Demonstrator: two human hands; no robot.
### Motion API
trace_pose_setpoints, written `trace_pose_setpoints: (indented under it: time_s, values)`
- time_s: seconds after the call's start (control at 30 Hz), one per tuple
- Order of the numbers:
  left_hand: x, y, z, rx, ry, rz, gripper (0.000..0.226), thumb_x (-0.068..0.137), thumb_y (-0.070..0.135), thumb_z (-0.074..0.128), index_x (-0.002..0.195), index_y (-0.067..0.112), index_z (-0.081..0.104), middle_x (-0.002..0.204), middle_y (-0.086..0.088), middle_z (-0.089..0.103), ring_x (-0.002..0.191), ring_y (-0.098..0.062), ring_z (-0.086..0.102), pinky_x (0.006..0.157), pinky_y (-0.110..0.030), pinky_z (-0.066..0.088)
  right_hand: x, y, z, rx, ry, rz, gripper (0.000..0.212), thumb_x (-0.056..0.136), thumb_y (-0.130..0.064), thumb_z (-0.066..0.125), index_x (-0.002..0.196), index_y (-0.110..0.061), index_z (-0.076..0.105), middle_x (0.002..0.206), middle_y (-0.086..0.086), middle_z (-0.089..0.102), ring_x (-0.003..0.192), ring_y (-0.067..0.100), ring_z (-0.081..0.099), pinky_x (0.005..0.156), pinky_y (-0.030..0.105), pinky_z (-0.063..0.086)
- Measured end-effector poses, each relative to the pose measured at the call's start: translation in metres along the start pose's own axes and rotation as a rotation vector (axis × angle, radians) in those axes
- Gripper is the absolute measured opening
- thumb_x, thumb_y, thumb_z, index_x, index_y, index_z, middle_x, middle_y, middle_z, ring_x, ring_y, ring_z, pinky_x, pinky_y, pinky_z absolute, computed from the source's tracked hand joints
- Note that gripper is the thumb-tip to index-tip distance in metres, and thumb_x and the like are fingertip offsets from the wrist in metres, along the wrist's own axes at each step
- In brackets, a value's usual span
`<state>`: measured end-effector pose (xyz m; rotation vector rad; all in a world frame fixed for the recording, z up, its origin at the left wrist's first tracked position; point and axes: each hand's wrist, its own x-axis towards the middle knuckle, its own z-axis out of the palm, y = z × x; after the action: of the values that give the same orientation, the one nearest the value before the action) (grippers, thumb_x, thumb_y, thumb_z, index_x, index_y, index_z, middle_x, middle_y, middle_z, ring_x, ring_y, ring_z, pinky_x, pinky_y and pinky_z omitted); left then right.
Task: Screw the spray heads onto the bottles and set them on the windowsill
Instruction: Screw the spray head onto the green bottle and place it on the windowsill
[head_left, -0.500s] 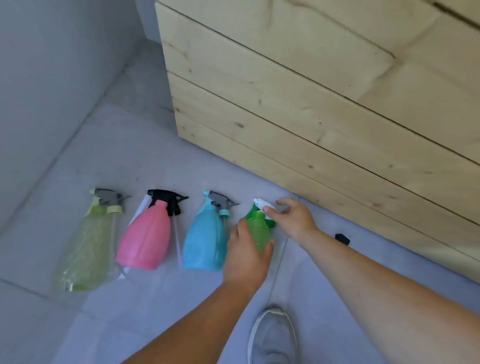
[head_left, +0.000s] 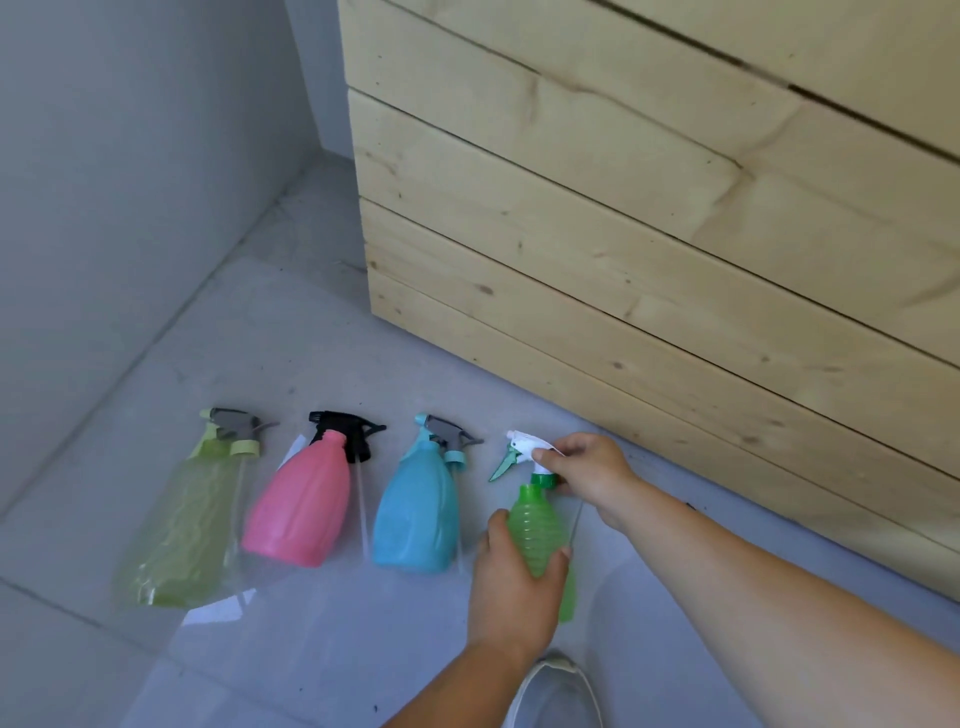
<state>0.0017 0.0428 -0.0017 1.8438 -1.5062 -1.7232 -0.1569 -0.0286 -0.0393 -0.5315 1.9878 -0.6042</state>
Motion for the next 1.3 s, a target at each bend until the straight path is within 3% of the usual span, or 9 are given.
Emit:
trace_pose_setpoints:
  time_s: [0.13,0.2,0.3,0.37,0.5,0.57,0.67,0.87,1.3]
  values:
    - [-0.021,0.0,-0.017,-0.118,-0.019,0.058,0.061,0.086,0.036,0.078,0.136,0.03,0.045,0.123,0.008,0.063,0.108,-0.005,0.062,0.089,-0.015,0.049,-0.022,-0.018,-0.006,-0.074,-0.014,-0.097,0.025,0.075,-0.031,0.079,0.083,-0.015,0.062,0.097,0.016,0.074,0.084,0.026,0.067,0.091,0.052,0.056]
    - [-0.033,0.005,-0.032,-0.175,-0.017,0.1,0.059,0.084,0.034,0.081,0.131,0.038,0.044,0.125,0.012,0.064,0.112,0.0,0.064,0.099,-0.019,0.051,-0.039,-0.041,-0.011,-0.142,-0.017,-0.182,0.024,0.079,-0.029,0.076,0.093,-0.015,0.064,0.103,0.012,0.074,0.09,0.025,0.068,0.088,0.04,0.056]
    - [-0.056,0.022,-0.07,-0.274,0.032,0.182,0.054,0.086,0.026,0.082,0.129,0.038,0.051,0.122,0.021,0.065,0.107,0.017,0.062,0.089,-0.003,0.048,-0.085,-0.094,-0.018,-0.226,-0.035,-0.377,0.016,0.086,-0.021,0.071,0.101,-0.016,0.071,0.092,0.002,0.073,0.084,0.017,0.065,0.068,0.019,0.048]
    - [-0.073,0.034,-0.099,-0.3,0.064,0.223,0.055,0.085,0.028,0.084,0.129,0.04,0.053,0.124,0.02,0.066,0.108,0.017,0.062,0.089,-0.003,0.048,-0.124,-0.135,-0.022,-0.234,-0.014,-0.507,0.01,0.087,-0.021,0.069,0.094,-0.015,0.073,0.082,0.001,0.072,0.077,0.018,0.061,0.063,0.023,0.043]
    - [-0.121,0.053,-0.17,-0.202,0.08,0.33,0.085,0.08,0.032,0.087,0.153,0.023,0.043,0.13,0.028,0.057,0.107,0.034,0.051,0.084,0.007,0.039,-0.208,-0.214,-0.024,0.003,-0.026,-0.732,0.005,0.09,-0.017,0.067,0.094,-0.019,0.069,0.097,0.006,0.078,0.096,0.027,0.074,0.088,0.04,0.057]
    - [-0.146,0.054,-0.206,-0.113,0.114,0.383,0.088,0.076,0.043,0.086,0.152,0.026,0.047,0.136,0.022,0.06,0.121,0.019,0.055,0.093,0.002,0.039,-0.253,-0.247,-0.024,0.181,-0.053,-0.821,0.008,0.093,-0.014,0.063,0.093,-0.021,0.067,0.096,0.006,0.078,0.099,0.03,0.074,0.087,0.041,0.06]
    - [-0.182,0.048,-0.249,-0.003,0.17,0.424,0.081,0.067,0.056,0.082,0.14,0.034,0.057,0.128,0.019,0.07,0.123,0.0,0.063,0.109,-0.028,0.049,-0.315,-0.282,-0.023,0.405,-0.115,-0.898,0.006,0.097,-0.013,0.059,0.101,-0.013,0.063,0.097,0.008,0.076,0.1,0.03,0.074,0.078,0.032,0.061]
    - [-0.252,0.053,-0.313,0.102,0.305,0.488,0.063,0.068,0.047,0.085,0.123,0.044,0.052,0.111,0.015,0.072,0.1,-0.002,0.07,0.092,-0.031,0.058,-0.401,-0.303,-0.008,0.475,-0.224,-0.977,0.011,0.097,-0.016,0.058,0.104,-0.01,0.064,0.1,0.011,0.075,0.098,0.034,0.074,0.088,0.041,0.06]
    - [-0.317,0.035,-0.344,0.069,0.463,0.573,0.072,0.066,0.052,0.085,0.129,0.042,0.051,0.115,0.014,0.071,0.106,-0.008,0.071,0.094,-0.041,0.06,-0.473,-0.299,0.022,0.567,-0.204,-1.099,0.008,0.095,-0.012,0.057,0.097,-0.008,0.063,0.093,0.009,0.075,0.097,0.036,0.074,0.086,0.039,0.061]
